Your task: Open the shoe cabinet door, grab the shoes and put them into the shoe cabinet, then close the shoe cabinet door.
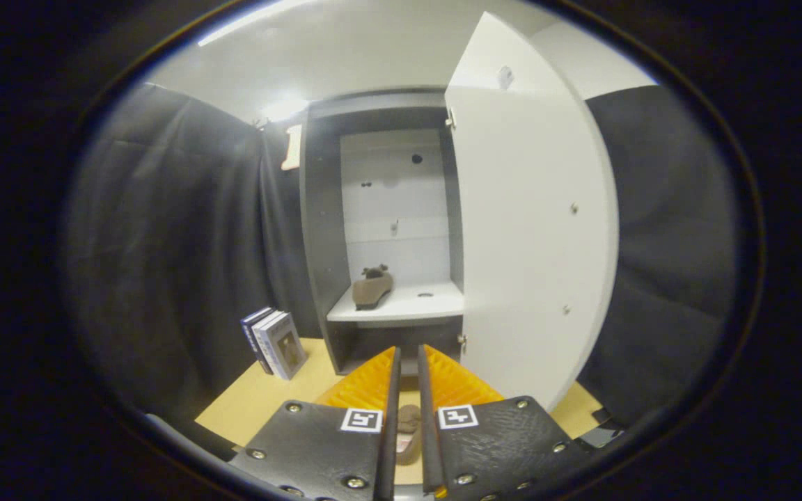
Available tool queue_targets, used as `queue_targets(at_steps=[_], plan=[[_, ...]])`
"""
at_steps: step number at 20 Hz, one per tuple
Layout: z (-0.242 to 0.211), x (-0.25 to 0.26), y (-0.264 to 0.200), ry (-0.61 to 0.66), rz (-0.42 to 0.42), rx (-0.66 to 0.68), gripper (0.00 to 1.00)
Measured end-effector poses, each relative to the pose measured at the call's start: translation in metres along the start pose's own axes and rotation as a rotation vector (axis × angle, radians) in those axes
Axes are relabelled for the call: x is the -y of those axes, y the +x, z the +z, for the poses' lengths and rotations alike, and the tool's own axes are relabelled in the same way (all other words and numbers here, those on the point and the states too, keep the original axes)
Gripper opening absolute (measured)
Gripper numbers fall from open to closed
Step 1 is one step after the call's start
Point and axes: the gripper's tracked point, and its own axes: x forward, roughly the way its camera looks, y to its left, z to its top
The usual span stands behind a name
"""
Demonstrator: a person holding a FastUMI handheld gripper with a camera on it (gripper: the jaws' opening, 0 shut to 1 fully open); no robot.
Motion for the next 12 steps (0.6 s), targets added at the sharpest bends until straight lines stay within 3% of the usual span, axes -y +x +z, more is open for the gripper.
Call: queue_targets(at_steps=[7, 10, 12], plan=[[-0.101, -0.056, 0.054, 0.033, -0.020, -0.161, 0.18], [-0.150, -0.049, 0.079, 0.031, -0.049, -0.230, 0.40], [-0.193, -0.045, 0.099, 0.043, -0.056, -0.293, 0.41]])
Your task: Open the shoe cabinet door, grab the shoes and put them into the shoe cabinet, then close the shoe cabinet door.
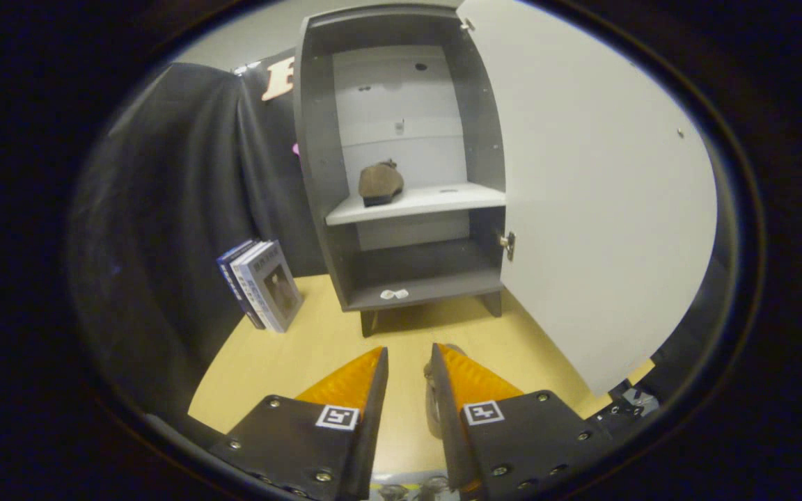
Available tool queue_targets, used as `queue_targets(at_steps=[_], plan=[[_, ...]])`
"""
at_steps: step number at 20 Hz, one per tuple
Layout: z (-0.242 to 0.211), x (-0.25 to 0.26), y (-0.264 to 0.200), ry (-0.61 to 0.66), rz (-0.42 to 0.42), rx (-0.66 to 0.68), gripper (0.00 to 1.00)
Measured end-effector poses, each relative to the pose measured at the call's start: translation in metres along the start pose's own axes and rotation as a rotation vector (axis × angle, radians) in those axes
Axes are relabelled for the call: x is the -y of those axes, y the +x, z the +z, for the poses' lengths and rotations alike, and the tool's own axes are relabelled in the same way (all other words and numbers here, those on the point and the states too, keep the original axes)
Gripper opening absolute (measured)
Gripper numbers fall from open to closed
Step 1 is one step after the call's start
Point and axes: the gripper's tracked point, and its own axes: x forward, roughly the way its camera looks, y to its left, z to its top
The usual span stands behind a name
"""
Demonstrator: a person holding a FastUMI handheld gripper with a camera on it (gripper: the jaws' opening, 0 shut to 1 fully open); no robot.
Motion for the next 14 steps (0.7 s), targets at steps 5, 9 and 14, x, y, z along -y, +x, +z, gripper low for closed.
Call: queue_targets(at_steps=[5, 9, 14], plan=[[-0.083, 0.019, 0.072, 0.057, -0.011, -0.161, 0.46], [-0.126, 0.033, 0.109, 0.049, -0.026, -0.233, 0.48], [-0.147, 0.036, 0.147, 0.038, -0.021, -0.301, 0.48]])
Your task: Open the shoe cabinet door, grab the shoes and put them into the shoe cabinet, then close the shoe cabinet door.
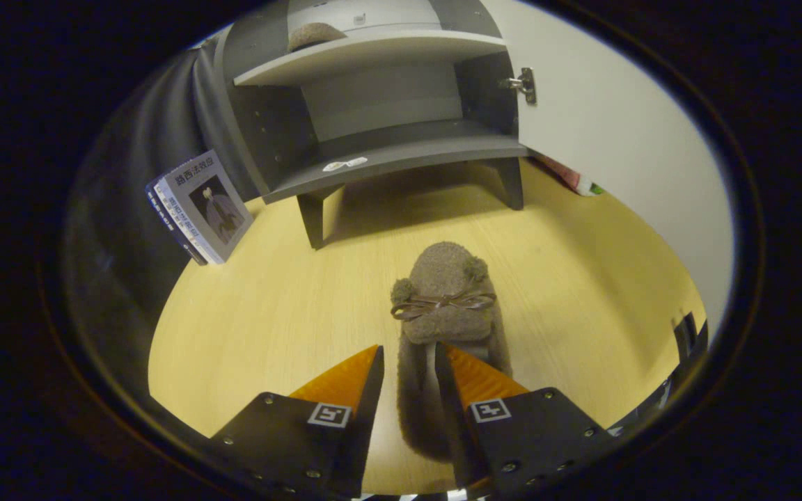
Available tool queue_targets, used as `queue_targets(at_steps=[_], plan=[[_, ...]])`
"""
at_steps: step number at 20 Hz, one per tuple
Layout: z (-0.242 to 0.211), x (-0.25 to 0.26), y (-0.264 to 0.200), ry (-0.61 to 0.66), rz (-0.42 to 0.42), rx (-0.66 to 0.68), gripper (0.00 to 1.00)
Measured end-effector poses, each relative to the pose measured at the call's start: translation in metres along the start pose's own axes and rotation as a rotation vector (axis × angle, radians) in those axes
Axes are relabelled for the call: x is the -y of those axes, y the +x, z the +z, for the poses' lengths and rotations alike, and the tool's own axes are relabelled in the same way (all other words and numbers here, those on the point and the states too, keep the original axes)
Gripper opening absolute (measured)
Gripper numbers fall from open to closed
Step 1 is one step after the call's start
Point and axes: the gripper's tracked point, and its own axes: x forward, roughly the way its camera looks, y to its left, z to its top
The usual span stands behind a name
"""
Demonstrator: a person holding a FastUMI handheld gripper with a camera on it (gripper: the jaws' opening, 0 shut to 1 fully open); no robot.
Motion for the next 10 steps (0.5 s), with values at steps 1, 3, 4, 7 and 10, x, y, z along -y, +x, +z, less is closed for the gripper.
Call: queue_targets(at_steps=[1, 3, 4, 7, 10], plan=[[0.000, 0.000, 0.007, -0.006, -0.001, -0.011, 0.48], [-0.002, 0.000, 0.019, -0.018, -0.012, -0.038, 0.48], [-0.005, 0.001, 0.023, -0.029, -0.019, -0.058, 0.48], [-0.003, 0.003, 0.029, -0.069, -0.044, -0.072, 0.43], [-0.006, 0.007, 0.031, -0.081, -0.064, -0.084, 0.22]])
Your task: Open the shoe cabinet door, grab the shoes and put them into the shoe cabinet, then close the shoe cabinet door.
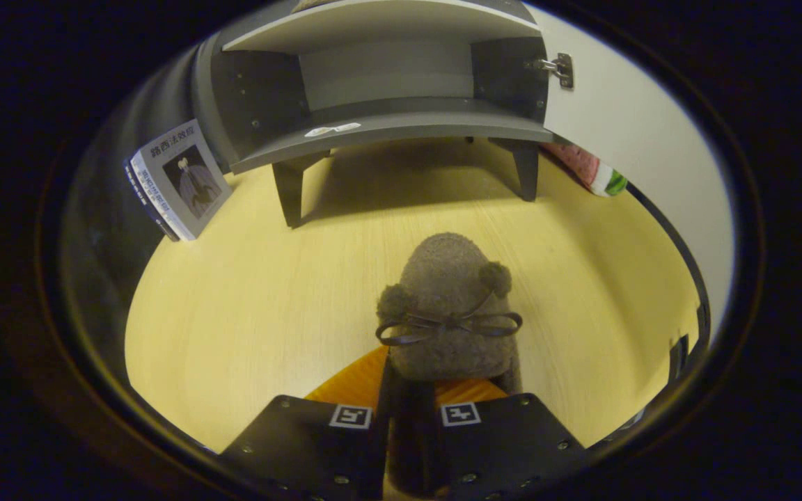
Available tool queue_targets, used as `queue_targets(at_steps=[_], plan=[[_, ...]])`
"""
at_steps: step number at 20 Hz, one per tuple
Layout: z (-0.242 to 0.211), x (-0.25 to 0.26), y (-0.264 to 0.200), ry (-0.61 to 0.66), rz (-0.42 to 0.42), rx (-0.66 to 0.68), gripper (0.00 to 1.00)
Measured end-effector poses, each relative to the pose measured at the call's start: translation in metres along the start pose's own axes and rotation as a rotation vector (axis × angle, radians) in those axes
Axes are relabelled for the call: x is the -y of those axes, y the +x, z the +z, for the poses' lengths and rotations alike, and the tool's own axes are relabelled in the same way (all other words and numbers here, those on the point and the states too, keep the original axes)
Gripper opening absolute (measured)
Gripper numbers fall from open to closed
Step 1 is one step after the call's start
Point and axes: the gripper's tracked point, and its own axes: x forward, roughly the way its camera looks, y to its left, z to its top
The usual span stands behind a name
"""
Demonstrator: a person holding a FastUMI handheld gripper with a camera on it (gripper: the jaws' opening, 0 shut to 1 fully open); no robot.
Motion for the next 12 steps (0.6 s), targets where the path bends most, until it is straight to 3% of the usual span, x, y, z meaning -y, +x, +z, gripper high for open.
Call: queue_targets(at_steps=[2, 4, 12], plan=[[0.002, 0.002, -0.001, -0.004, -0.013, 0.009, 0.22], [0.001, 0.000, -0.001, -0.007, -0.017, 0.013, 0.02], [0.014, 0.004, -0.018, -0.009, -0.016, 0.067, 0.01]])
